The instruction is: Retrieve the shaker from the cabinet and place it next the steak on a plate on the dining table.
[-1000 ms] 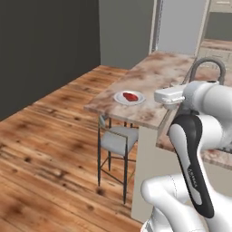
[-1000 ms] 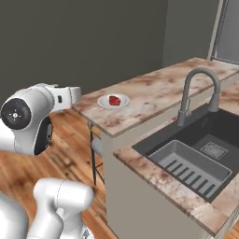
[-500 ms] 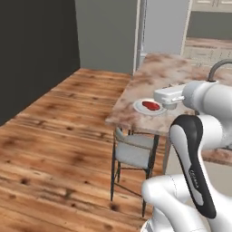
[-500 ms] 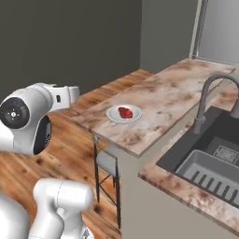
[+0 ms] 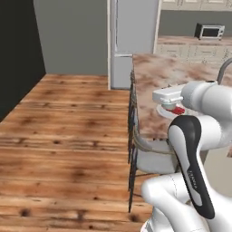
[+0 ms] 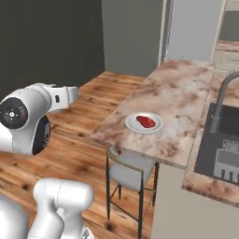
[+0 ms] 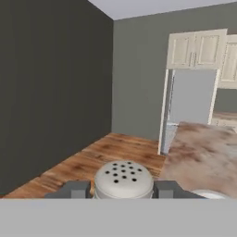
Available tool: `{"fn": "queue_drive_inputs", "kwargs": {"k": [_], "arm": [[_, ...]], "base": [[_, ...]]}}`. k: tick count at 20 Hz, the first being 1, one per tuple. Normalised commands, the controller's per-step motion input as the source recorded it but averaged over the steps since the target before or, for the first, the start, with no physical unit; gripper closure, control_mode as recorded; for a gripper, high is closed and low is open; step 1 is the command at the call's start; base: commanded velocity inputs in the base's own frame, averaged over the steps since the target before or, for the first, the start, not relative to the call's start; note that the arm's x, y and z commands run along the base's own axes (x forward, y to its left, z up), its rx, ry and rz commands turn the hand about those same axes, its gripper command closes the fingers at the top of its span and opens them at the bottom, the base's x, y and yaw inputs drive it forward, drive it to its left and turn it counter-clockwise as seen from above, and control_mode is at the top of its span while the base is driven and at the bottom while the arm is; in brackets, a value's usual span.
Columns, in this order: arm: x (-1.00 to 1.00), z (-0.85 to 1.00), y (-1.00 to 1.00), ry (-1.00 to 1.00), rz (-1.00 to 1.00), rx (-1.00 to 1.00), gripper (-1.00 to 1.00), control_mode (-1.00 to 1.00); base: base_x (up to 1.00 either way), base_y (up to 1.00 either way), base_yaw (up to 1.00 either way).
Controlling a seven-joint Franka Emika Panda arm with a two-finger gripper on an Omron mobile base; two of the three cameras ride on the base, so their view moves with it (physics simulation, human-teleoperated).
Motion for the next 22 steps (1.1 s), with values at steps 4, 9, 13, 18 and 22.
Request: {"fn": "queue_drive_inputs", "kwargs": {"k": [4, 9, 13, 18, 22], "arm": [[0.0, 0.0, 0.0, 0.0, 0.0, 0.0, 1.0, 1.0], [0.0, 0.0, 0.0, 0.0, 0.0, 0.0, 1.0, 1.0], [0.0, 0.0, 0.0, 0.0, 0.0, 0.0, 1.0, 1.0], [0.0, 0.0, 0.0, 0.0, 0.0, 0.0, 1.0, 1.0], [0.0, 0.0, 0.0, 0.0, 0.0, 0.0, 1.0, 1.0]], "base": [[0.31, 0.84, -0.47], [0.32, 0.77, -0.47], [0.4, 0.67, -0.48], [0.54, 0.51, -0.48], [0.68, 0.21, -0.46]]}}
